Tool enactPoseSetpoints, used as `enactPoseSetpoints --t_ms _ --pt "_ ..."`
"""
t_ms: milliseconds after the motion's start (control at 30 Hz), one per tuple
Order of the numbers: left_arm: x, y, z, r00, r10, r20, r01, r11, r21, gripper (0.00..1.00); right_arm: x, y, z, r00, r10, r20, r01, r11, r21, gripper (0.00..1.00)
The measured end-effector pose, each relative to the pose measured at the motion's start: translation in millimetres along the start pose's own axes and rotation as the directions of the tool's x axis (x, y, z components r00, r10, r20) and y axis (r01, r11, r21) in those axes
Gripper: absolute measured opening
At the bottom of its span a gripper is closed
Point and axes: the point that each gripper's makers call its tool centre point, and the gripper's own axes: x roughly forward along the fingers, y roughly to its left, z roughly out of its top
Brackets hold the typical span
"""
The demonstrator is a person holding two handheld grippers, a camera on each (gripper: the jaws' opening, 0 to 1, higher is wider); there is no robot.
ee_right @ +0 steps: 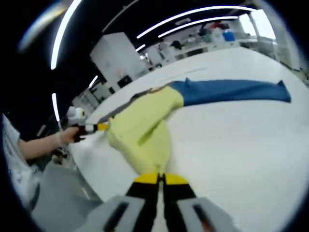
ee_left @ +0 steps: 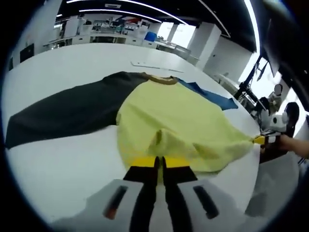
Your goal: Fold the garment on the visible template until the final outline fits inside the template.
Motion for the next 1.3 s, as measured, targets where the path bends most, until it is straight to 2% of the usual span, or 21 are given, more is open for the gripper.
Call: enactPoseSetpoints --t_ms 233,333,467,733,833,967,1133,1300 --pt "-14 -2.9 -3.7 1.0 -0.002 0.007 0.002 1.0 -0.011 0.0 -1 0 2.8 1.0 0.001 0.008 -0.001 1.0 -0.001 0.0" --pt "-25 -2.7 -6.8 1.0 -0.013 0.003 0.013 1.0 0.019 0.0 -3 1 6.2 1.0 0.004 0.021 -0.004 1.0 0.0 0.0" --pt "-43 -7.0 -14.5 1.0 -0.029 -0.008 0.028 0.999 -0.031 0.0 -7 3 9.8 0.999 0.006 0.038 -0.006 1.0 -0.001 0.0" --pt "-78 -13.0 -41.3 0.996 -0.061 -0.058 0.052 0.989 -0.139 0.0 -15 11 11.0 0.998 0.015 0.061 -0.015 1.0 0.0 0.0" --pt "-89 -20.3 -51.7 0.994 -0.076 -0.075 0.058 0.974 -0.217 0.0 -17 14 9.3 0.998 0.016 0.066 -0.017 1.0 0.002 0.0" --pt "-96 -30.5 -67.1 0.991 -0.08 -0.111 0.052 0.971 -0.234 0.0 -21 18 6.1 0.997 0.018 0.072 -0.019 1.0 0.007 0.0" --pt "-104 -32.4 -93.0 0.977 -0.083 -0.194 0.039 0.975 -0.22 0.0 -26 24 -2.2 0.997 0.02 0.073 -0.021 1.0 0.014 0.0" --pt "-107 -33.7 -109.8 0.968 -0.093 -0.231 0.035 0.97 -0.241 0.0 -31 27 -14.3 0.998 0.019 0.066 -0.02 0.999 0.025 0.0"
